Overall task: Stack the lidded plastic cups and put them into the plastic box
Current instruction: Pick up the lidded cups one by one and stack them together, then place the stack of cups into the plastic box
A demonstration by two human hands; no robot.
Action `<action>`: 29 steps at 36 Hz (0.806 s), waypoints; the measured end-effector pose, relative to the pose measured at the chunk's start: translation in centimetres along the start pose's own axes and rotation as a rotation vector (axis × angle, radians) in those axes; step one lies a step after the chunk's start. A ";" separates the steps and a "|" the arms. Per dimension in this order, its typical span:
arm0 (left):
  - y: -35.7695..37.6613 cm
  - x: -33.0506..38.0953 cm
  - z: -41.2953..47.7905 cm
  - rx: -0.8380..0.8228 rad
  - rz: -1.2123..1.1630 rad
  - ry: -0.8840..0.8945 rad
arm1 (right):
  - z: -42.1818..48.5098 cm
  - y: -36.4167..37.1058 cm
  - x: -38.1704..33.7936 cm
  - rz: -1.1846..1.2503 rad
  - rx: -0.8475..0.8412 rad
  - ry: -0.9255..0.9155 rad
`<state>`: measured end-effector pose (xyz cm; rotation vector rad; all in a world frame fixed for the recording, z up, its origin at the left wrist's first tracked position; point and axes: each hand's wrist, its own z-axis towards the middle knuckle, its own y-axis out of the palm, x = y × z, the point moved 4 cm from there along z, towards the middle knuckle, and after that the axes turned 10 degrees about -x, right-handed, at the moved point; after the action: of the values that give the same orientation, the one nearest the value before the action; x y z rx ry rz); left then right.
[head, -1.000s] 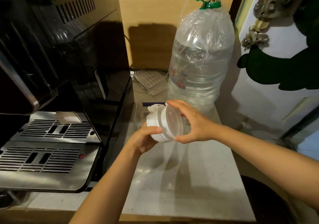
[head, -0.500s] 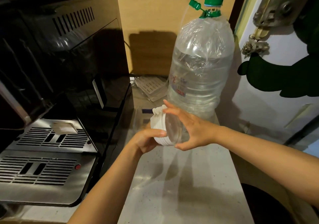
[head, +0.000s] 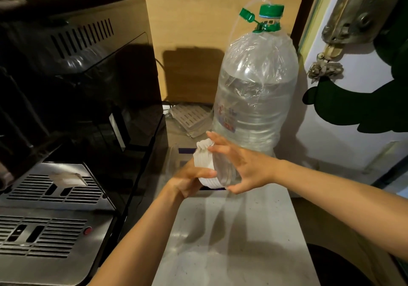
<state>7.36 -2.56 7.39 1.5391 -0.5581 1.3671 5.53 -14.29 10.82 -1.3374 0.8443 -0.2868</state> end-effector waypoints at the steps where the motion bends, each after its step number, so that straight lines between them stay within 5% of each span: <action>1: -0.1 0.1 0.2 0.011 0.001 0.009 | 0.0 -0.1 0.1 -0.017 0.010 0.008; 13: -1.5 1.3 2.5 0.161 0.041 0.113 | 0.9 -1.5 1.2 0.177 0.012 0.079; 29: -1.0 2.2 5.0 0.249 0.069 0.080 | 2.5 -2.1 3.5 0.287 0.289 0.042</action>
<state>11.22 -5.89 9.61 1.6661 -0.4068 1.5914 10.16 -15.17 11.42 -0.9313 0.9779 -0.2023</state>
